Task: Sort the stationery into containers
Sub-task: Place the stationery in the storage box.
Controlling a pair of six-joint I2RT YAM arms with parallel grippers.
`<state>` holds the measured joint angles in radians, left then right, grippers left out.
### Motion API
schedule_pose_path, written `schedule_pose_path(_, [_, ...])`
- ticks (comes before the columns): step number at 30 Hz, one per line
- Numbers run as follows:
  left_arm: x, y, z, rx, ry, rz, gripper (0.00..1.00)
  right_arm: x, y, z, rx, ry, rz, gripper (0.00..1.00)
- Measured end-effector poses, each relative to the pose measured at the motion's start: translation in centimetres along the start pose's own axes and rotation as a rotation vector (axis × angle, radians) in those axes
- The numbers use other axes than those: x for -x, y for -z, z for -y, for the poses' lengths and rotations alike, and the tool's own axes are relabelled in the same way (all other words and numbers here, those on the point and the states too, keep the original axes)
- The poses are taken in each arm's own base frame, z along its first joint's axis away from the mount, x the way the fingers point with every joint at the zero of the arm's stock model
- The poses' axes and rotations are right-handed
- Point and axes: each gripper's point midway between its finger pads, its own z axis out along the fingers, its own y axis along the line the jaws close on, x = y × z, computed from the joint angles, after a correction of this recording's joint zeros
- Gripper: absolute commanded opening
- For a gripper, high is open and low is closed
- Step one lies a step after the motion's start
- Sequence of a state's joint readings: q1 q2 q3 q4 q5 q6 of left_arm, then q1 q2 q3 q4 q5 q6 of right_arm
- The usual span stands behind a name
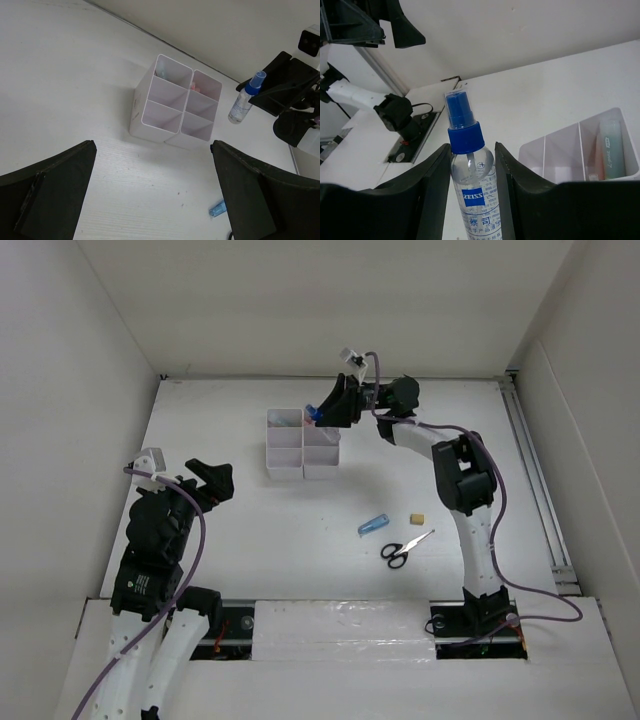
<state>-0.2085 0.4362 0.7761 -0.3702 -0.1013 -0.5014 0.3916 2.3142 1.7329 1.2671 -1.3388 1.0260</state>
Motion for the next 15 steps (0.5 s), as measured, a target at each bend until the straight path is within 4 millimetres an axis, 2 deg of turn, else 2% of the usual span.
schedule_pose_path(6, [0.0,0.0,0.0,-0.001,0.0,0.0,1.0,0.1,0.6,0.5,-0.005,0.048,0.0,0.0])
schedule_pose_path(15, [-0.1,0.0,0.2,-0.012,-0.001,-0.007,1.0,2.0,1.4,1.6,-0.013,0.198,0.01,0.0])
